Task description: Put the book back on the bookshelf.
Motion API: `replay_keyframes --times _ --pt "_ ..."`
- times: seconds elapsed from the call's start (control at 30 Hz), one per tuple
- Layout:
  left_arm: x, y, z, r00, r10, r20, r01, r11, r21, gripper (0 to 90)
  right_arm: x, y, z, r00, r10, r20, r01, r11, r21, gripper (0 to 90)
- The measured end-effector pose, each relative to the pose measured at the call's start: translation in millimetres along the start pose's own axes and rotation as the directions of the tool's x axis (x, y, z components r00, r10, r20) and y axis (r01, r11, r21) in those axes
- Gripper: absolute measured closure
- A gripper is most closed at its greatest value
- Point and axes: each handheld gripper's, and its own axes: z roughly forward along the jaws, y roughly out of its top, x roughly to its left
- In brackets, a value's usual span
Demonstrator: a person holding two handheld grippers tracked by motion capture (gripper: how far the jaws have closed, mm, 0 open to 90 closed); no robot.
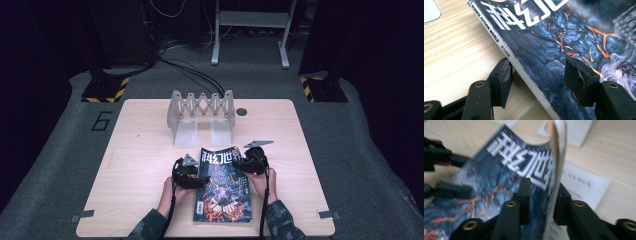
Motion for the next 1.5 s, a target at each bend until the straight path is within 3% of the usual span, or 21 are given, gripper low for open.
replay_keyframes --times 0.1,0.13,0.23,0.27,0.33,0.4,0.43,0.53,0.6,0.63,0.97,1.03,1.07,1.1,1.27,1.4,1.43,1.5 --pt "-1.0 -0.8 0.9 1.0 -0.007 -0.007 0.007 0.9998 -0.02 41.3 -2.5 -6.3 -2.0 0.9996 -0.007 0.026 0.007 1.0 0.023 59.7" --pt "0.1 -0.9 0.3 1.0 0.008 -0.006 -0.008 0.9999 -0.011 41.4 -2.9 -14.0 -4.7 0.9977 -0.02 0.065 0.017 0.998 0.054 52.0" --pt "-0.6 -1.4 0.4 1.0 -0.001 -0.007 0.001 0.9999 -0.016 41.9 -3.2 -20.9 -7.0 0.9959 -0.027 0.086 0.02 0.996 0.089 49.0" --pt "-0.5 -1.1 0.3 1.0 0.0 -0.008 0.0 0.9999 -0.014 41.9 -2.5 -24.1 -8.8 0.9963 -0.013 0.085 0.006 0.997 0.082 46.9" --pt "-0.3 0.3 -0.3 1.0 -0.001 -0.009 0.001 1.0 -0.001 42.0 -1.2 -27.6 -9.2 0.9965 0.002 0.084 -0.012 0.993 0.116 43.7" --pt "-0.5 1.7 0.4 0.9997 -0.024 -0.001 0.024 0.9997 -0.003 42.1 -0.9 -31.6 -10.4 0.9968 0.006 0.079 -0.015 0.994 0.111 43.1" --pt "1.7 2.7 -0.7 0.9999 -0.009 0.005 0.009 0.9999 0.014 42.1 -0.2 -32.7 -11.5 0.9972 0.01 0.074 -0.018 0.993 0.115 43.3" --pt "6.9 5.2 -1.2 0.998 -0.034 0.054 0.032 0.9989 0.035 40.2 0.8 -33.8 -11.8 0.9972 0.003 0.074 -0.011 0.994 0.112 43.9" --pt "9.2 7.0 -0.4 0.9971 -0.029 0.07 0.026 0.9987 0.043 37.7 0.7 -33.8 -11.1 0.9975 -0.001 0.071 -0.006 0.994 0.106 44.0" --pt "9.2 8.0 0.7 0.9954 -0.052 0.081 0.049 0.998 0.04 35.5 0.7 -33.8 -11.0 0.9975 -0.004 0.07 -0.003 0.994 0.105 44.1" --pt "8.8 27.0 11.9 0.9872 -0.047 0.152 0.037 0.9967 0.073 32.6 2.6 -33.0 -6.7 0.9979 -0.024 0.06 0.019 0.996 0.084 45.1" --pt "7.4 29.4 15.5 0.9872 -0.038 0.155 0.024 0.9957 0.09 33.7 6.3 -32.5 -4.6 0.9981 -0.008 0.061 0.003 0.997 0.081 45.3" --pt "7.1 29.9 16.7 0.9884 -0.027 0.15 0.013 0.9955 0.093 34.4 5.8 -32.3 -3.1 0.9977 -0.029 0.061 0.025 0.997 0.07 45.4" --pt "7.7 30.6 17.4 0.9918 -0.013 0.128 0.001 0.9957 0.093 36.9 7.7 -32.2 -2.1 0.9978 -0.017 0.064 0.013 0.998 0.066 45.4" --pt "10.3 30.2 15.1 0.9896 -0.032 0.14 0.018 0.9948 0.101 49.7 5.6 -33.0 -2.4 0.998 -0.029 0.056 0.025 0.998 0.057 45.5" --pt "12.6 29.2 11.6 0.986 -0.043 0.161 0.033 0.9973 0.066 58.6 2.9 -32.5 -2.9 0.999 -0.025 0.037 0.022 0.998 0.058 44.5" --pt "11.5 28.7 10.2 0.9861 -0.042 0.16 0.036 0.9986 0.039 63.5 1.8 -32.4 -2.9 0.9994 -0.02 0.029 0.019 0.998 0.056 43.2" --pt "9.4 28.3 8.5 0.9879 -0.012 0.154 0.009 0.9996 0.025 64.5 0.7 -32.2 -3.2 1.0 -0.004 0.006 0.004 0.998 0.06 40.9"
